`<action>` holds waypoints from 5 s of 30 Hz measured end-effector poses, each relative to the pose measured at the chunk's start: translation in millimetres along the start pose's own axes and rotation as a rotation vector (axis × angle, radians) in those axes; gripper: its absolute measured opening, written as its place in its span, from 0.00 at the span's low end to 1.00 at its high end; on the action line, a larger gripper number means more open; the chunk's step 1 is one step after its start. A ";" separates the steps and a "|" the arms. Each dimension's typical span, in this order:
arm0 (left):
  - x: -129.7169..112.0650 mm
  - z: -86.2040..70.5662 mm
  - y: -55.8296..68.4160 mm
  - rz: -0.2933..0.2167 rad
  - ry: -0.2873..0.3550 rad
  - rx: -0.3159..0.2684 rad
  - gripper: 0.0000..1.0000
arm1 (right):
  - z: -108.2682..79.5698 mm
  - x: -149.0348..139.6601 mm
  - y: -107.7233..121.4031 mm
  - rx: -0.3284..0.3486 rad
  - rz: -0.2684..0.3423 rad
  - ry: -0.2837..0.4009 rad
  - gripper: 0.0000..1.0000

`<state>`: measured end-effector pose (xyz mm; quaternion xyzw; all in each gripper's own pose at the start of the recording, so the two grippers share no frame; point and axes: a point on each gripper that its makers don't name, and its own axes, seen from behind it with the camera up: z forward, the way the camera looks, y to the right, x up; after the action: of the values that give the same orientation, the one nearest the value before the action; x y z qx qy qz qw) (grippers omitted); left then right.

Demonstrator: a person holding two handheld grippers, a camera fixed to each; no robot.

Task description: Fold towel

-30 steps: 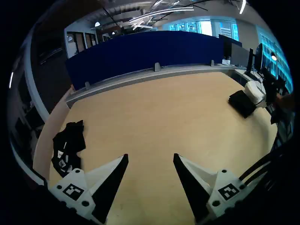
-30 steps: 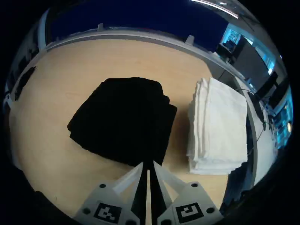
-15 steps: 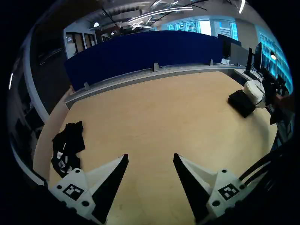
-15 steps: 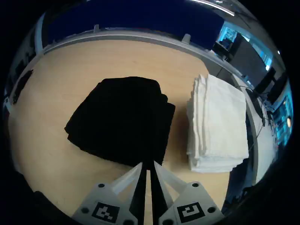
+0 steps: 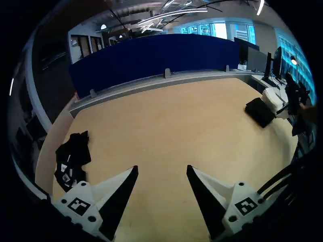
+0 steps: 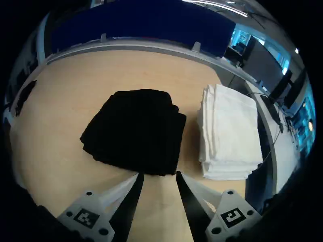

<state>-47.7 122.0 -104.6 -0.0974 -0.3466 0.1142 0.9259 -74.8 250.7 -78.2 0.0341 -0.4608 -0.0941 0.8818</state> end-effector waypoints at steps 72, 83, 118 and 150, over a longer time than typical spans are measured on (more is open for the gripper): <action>111.3 -4.3 -74.3 -0.177 0.477 0.098 0.89 | -181.3 238.0 -148.5 -0.025 0.155 0.852 0.95; 126.9 -6.4 -84.6 -0.188 0.545 0.105 0.89 | -184.1 238.4 -167.3 -0.028 0.164 0.844 0.95; 60.7 39.2 -110.2 -0.132 0.654 0.245 0.88 | -182.9 261.3 -223.0 0.001 0.175 0.826 0.95; -1.3 93.6 -125.1 -0.205 0.669 0.249 0.88 | -149.3 263.5 -253.2 -0.007 0.138 0.825 0.95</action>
<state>-92.8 11.7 -3.6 0.0191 -0.0160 0.0238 0.9994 160.4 -53.4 11.6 0.0351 -0.0700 -0.0149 0.9968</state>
